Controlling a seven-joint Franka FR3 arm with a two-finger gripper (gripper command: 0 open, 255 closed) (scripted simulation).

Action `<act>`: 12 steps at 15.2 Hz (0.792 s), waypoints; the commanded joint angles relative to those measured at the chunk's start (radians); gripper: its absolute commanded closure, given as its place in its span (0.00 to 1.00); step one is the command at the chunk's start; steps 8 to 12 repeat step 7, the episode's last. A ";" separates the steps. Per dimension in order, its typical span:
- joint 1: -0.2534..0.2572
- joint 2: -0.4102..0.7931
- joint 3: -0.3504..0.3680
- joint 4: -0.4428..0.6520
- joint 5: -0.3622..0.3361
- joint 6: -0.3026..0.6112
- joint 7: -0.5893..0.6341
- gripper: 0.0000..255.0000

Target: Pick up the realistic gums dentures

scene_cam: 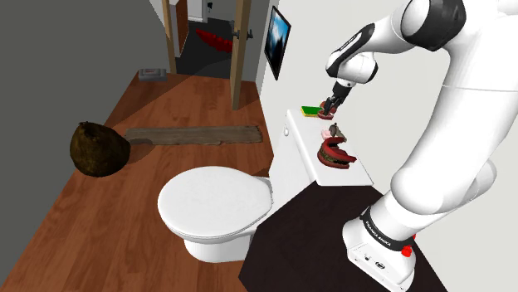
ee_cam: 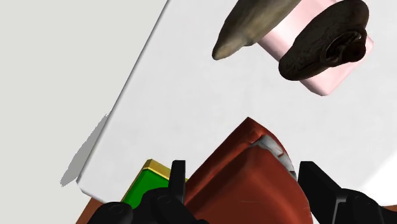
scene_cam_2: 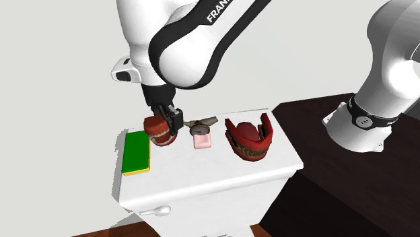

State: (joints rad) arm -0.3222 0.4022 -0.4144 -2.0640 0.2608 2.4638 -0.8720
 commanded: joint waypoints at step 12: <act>0.017 -0.062 -0.024 0.004 -0.041 -0.060 0.026 1.00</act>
